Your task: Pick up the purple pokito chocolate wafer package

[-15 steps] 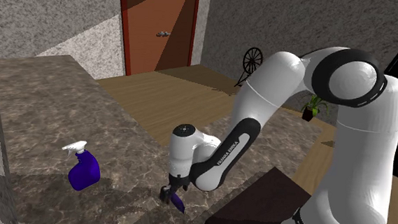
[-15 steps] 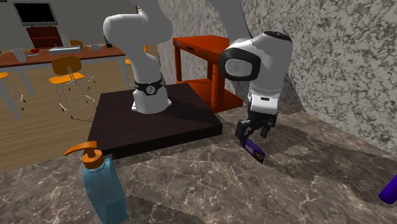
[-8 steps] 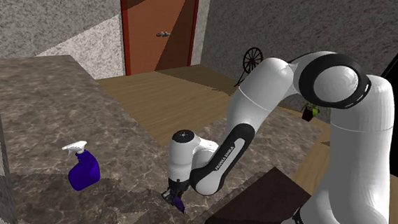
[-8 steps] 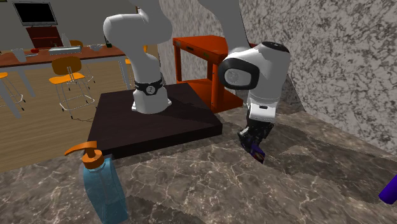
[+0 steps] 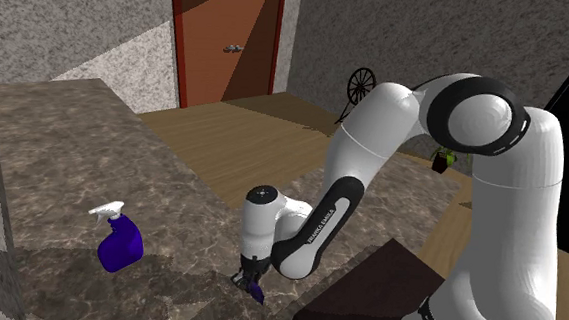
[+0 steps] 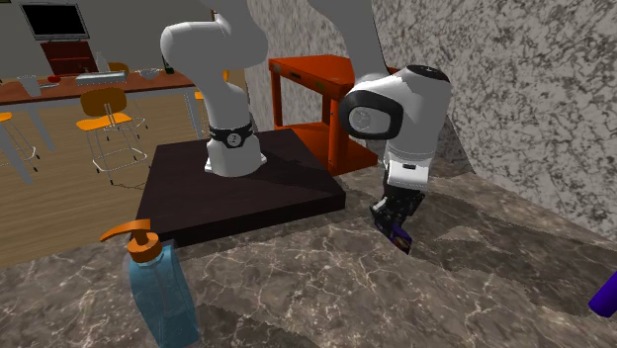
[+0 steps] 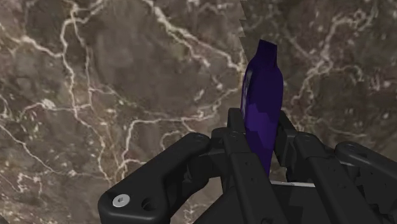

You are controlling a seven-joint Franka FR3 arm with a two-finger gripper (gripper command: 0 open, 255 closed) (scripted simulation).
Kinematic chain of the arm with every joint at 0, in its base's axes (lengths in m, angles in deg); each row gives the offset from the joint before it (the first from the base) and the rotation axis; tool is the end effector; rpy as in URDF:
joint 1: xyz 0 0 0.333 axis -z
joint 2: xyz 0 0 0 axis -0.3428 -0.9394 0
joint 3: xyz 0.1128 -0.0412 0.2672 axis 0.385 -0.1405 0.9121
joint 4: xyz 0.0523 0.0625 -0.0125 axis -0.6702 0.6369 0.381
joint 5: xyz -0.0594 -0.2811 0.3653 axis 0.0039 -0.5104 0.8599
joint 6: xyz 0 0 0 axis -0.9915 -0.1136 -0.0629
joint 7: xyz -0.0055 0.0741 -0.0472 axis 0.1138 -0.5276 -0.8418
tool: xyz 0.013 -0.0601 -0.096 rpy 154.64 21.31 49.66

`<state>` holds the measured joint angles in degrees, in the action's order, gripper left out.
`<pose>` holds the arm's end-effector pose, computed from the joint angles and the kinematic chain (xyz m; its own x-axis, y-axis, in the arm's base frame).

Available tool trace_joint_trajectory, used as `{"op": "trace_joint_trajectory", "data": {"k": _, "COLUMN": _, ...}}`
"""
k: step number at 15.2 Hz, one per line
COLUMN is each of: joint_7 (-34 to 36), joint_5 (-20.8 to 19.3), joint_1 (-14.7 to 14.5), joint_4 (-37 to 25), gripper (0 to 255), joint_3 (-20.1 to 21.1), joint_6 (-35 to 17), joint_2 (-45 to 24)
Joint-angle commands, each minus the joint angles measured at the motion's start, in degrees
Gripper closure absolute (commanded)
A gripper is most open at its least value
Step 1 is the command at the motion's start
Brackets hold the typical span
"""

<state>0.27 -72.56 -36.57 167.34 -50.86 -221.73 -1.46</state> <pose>0.4002 0.3130 0.0454 0.9912 0.1288 -0.0316 0.1285 -0.9916 -0.0109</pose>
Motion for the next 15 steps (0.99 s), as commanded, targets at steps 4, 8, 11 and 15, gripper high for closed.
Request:
{"op": "trace_joint_trajectory", "data": {"k": 4, "joint_7": -1.52, "joint_5": 2.15, "joint_1": 1.63, "joint_4": 0.86, "gripper": 255, "joint_3": 2.11, "joint_6": 2.45, "joint_2": 3.29}}
{"op": "trace_joint_trajectory", "data": {"k": 8, "joint_7": -3.21, "joint_5": 4.56, "joint_1": 3.12, "joint_4": 1.48, "gripper": 255, "joint_3": 4.10, "joint_6": 4.98, "joint_2": 6.56}}
{"op": "trace_joint_trajectory", "data": {"k": 11, "joint_7": -4.55, "joint_5": 6.50, "joint_1": 4.10, "joint_4": 1.79, "gripper": 255, "joint_3": 5.44, "joint_6": 6.95, "joint_2": 9.00}}
{"op": "trace_joint_trajectory", "data": {"k": 15, "joint_7": -6.38, "joint_5": 9.14, "joint_1": 5.18, "joint_4": 2.01, "gripper": 255, "joint_3": 6.98, "joint_6": 9.67, "joint_2": 12.21}}
